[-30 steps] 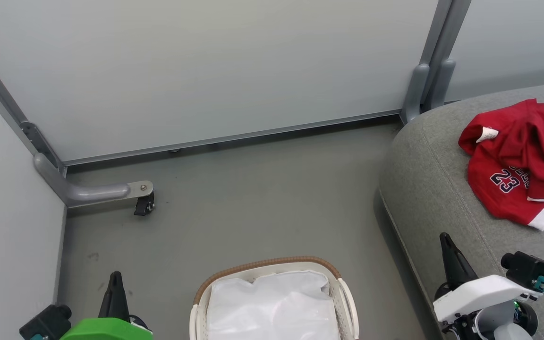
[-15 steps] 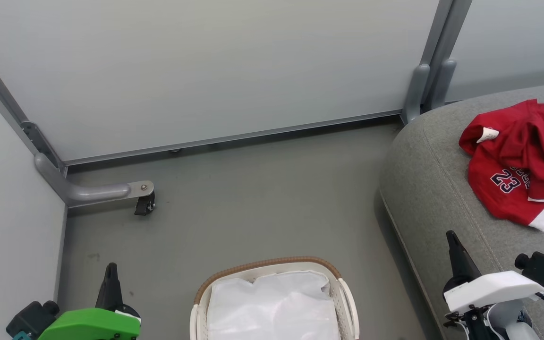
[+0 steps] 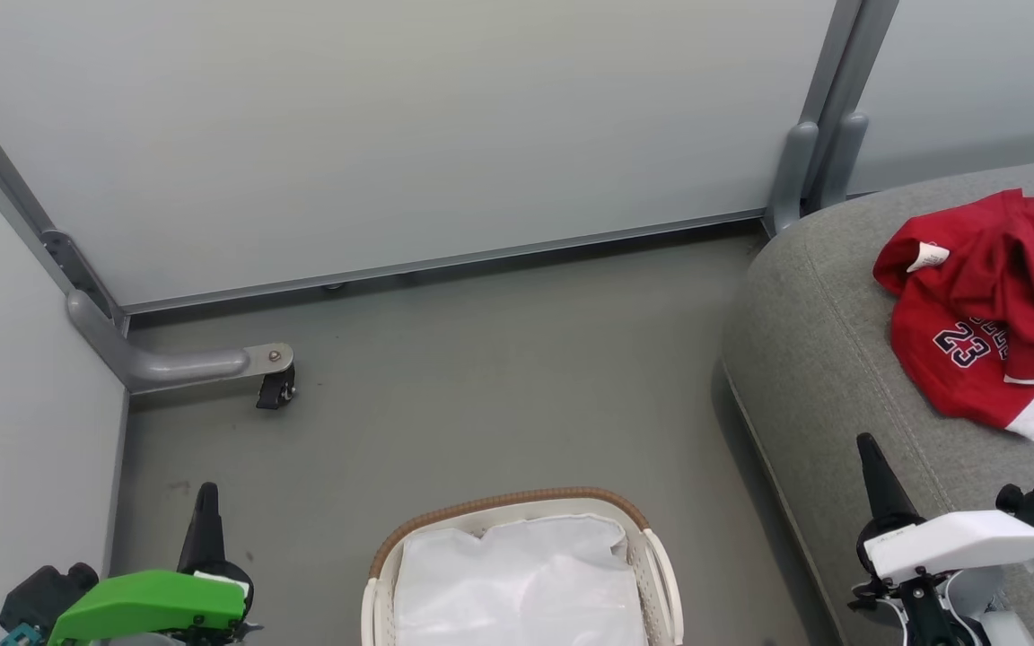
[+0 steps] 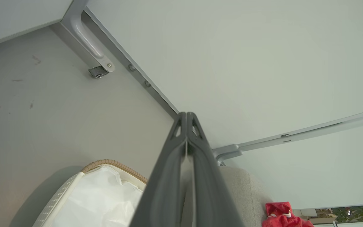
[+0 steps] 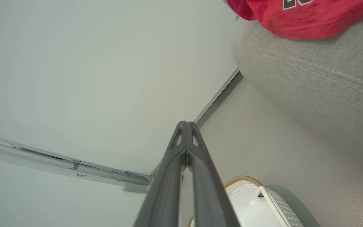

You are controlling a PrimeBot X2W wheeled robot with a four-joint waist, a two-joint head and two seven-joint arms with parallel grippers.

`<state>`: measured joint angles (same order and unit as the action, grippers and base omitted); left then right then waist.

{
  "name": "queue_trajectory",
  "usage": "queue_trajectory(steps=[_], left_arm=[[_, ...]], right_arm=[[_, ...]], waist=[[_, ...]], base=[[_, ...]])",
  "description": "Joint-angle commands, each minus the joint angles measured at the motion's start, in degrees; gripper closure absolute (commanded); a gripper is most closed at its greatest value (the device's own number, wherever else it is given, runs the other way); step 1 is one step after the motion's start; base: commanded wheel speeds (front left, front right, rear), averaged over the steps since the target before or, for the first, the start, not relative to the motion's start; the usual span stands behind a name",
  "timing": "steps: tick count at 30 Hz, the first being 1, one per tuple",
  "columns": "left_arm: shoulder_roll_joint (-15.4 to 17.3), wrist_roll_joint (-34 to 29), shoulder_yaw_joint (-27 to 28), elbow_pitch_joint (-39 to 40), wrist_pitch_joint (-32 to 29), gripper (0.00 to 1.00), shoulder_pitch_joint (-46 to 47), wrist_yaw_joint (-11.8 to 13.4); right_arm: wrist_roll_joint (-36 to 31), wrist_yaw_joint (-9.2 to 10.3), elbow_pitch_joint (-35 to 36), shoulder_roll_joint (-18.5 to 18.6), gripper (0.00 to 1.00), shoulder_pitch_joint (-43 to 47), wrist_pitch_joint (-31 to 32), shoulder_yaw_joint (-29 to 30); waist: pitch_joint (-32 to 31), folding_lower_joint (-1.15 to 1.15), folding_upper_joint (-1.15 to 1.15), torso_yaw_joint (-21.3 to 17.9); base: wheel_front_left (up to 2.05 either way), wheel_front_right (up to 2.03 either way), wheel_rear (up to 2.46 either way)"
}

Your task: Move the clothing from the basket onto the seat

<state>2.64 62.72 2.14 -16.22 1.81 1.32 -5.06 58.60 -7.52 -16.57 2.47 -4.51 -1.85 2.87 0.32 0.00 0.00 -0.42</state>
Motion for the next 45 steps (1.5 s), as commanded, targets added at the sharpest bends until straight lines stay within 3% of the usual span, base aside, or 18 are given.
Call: queue_trajectory(steps=[1, 45], left_arm=[[0.24, 1.59, 0.52, 0.77, -0.31, 1.0, 1.57, -0.48], [0.34, 22.24, 3.44, 1.95, -6.28, 1.0, 4.46, -1.99]], right_arm=[[1.72, 0.02, 0.85, 0.35, 1.0, -1.39, 0.41, 0.3], [25.2, 0.04, 2.23, 0.51, 1.0, -1.9, 6.41, 2.88]], waist=[[0.0, 0.0, 0.0, 0.01], [-0.09, 0.0, 0.0, 0.28]], base=[[0.0, 0.0, 0.0], [0.0, 0.0, 0.0]])
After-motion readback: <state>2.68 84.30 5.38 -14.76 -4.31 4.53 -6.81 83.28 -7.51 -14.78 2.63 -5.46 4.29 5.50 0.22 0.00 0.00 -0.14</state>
